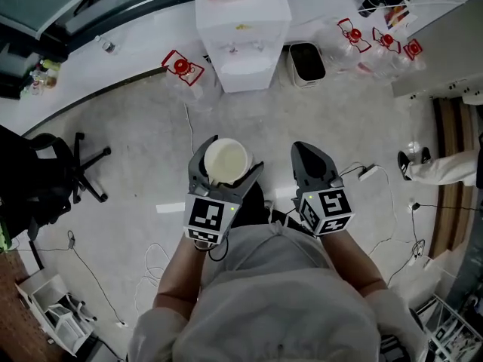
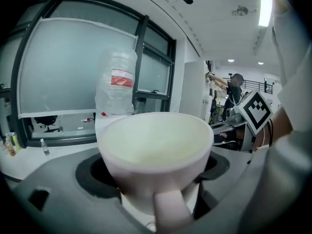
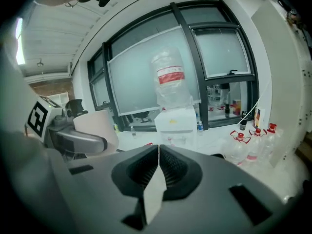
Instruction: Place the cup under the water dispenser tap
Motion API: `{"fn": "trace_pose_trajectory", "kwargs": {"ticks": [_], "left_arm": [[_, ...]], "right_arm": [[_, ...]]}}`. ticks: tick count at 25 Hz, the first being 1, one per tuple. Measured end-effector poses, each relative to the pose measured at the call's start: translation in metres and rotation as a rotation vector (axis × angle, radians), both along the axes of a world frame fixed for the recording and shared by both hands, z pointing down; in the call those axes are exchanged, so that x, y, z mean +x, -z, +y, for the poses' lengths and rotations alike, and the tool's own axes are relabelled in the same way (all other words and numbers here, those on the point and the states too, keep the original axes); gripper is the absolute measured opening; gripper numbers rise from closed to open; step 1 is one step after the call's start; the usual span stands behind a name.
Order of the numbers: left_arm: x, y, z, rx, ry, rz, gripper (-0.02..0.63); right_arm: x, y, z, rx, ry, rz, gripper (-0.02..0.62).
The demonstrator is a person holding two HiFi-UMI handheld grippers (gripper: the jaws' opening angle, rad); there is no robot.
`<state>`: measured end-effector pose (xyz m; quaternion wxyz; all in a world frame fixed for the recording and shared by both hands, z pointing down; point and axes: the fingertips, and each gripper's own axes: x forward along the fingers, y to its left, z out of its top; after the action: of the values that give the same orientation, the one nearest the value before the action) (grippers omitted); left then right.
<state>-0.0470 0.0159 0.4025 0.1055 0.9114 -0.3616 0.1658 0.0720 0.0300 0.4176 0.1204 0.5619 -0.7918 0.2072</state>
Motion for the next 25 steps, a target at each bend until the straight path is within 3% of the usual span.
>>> {"fn": "trace_pose_trajectory", "kwargs": {"ticks": [10, 17, 25], "left_arm": [[-0.019, -0.052, -0.114, -0.1, -0.006, 0.038, 0.463], [-0.006, -0.129, -0.15, -0.094, 0.026, 0.012, 0.463], [0.007, -0.225, -0.199, -0.08, 0.126, -0.012, 0.463]], "right_arm": [[-0.019, -0.033, -0.111, -0.036, -0.063, 0.01, 0.029], [-0.019, -0.08, -0.154, -0.064, -0.029, 0.027, 0.029], [-0.015, -0.157, -0.181, -0.078, 0.012, 0.016, 0.029]]}}
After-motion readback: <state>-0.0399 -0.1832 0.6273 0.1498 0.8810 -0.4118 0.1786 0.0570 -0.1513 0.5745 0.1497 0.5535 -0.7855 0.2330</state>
